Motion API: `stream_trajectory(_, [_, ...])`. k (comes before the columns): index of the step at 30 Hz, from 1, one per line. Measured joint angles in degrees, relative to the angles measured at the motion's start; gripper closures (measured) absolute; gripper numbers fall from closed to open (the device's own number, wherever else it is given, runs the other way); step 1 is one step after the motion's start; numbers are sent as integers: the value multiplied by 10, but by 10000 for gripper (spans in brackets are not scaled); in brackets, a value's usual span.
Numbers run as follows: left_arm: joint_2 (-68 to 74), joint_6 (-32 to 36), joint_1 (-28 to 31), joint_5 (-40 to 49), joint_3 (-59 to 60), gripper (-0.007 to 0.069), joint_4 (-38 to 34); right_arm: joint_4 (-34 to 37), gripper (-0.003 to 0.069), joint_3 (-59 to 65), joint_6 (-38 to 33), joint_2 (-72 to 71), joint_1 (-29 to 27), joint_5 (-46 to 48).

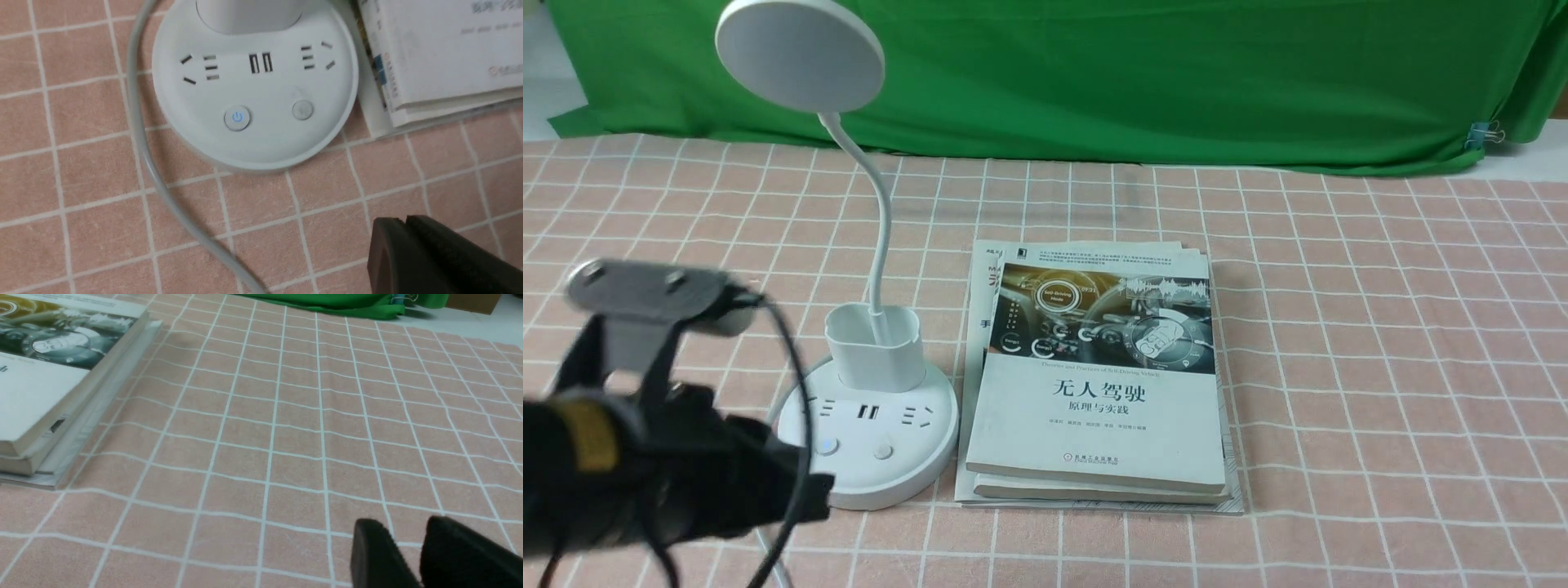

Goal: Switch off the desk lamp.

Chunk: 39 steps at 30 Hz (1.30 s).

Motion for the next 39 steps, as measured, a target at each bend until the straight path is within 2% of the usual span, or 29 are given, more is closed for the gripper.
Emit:
stream_trajectory(4, [-76,-1,0,-45,69,619,-23,0,418,0,0,0,0,0])
stream_trajectory(7, [-107,-1,0,-49,91,619,-10,0,418,0,0,0,0,0])
stream_trajectory(18, [-127,-1,0,-52,99,619,56,0,418,0,0,0,0,0])
stream_trajectory(25, [-170,20,6,-89,118,619,64,0,418,0,0,0,0,0])
stream_trajectory(28, [-240,46,45,-136,161,619,51,0,418,0,0,0,0,0])
stream_trajectory(29, [-288,60,77,-161,189,619,40,0,418,0,0,0,0,0])
stream_trajectory(31, [-344,69,124,-172,221,619,32,0,418,0,0,0,0,0])
stream_trajectory(32, [-344,69,124,-173,225,619,32,0,418,0,0,0,0,0])
stream_trajectory(33, [-384,72,164,-174,249,619,24,0,418,0,0,0,0,0])
stream_trajectory(36, [-441,72,228,-175,295,619,11,0,418,0,0,0,0,0])
stream_trajectory(39, [-479,73,263,-172,324,619,0,0,418,0,0,0,0,0])
